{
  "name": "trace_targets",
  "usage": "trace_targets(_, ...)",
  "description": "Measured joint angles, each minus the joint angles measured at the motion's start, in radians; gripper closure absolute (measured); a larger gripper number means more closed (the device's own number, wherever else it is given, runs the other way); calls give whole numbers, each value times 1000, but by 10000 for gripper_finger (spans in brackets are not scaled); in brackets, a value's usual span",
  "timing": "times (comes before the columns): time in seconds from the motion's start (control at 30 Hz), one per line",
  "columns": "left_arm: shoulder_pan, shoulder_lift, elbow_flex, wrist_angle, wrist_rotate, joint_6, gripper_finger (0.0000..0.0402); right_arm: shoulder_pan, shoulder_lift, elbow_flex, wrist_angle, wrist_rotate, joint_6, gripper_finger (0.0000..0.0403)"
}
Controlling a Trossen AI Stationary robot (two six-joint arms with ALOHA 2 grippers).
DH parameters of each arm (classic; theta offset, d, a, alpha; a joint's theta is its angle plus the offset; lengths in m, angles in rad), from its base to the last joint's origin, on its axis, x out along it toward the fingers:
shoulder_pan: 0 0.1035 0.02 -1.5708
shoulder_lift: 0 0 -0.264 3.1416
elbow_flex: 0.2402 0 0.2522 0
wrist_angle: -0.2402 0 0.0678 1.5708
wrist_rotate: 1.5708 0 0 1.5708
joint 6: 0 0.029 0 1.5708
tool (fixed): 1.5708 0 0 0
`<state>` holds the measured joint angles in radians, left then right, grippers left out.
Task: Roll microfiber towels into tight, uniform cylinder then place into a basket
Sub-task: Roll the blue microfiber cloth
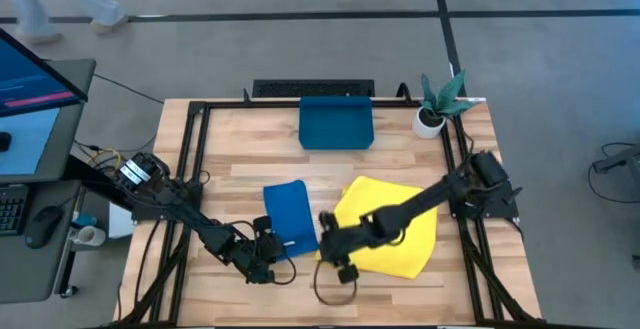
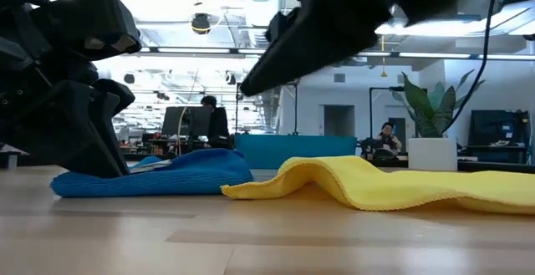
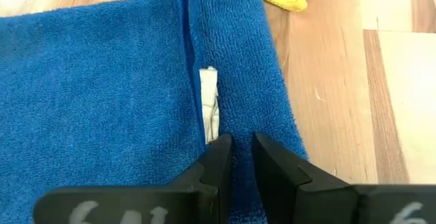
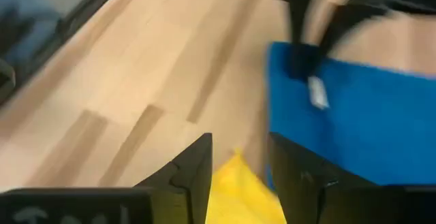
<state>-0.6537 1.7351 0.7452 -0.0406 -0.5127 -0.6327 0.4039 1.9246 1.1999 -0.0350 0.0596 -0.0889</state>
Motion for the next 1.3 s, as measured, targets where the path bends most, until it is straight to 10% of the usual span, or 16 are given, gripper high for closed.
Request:
trace_targets(0.43,1,0,0,0,-4,11,350,10,143,42,96,147,-242,235)
trace_targets(1.3,1,0,1,-21,1,8,307,-84,218,45,56,44,-17,247)
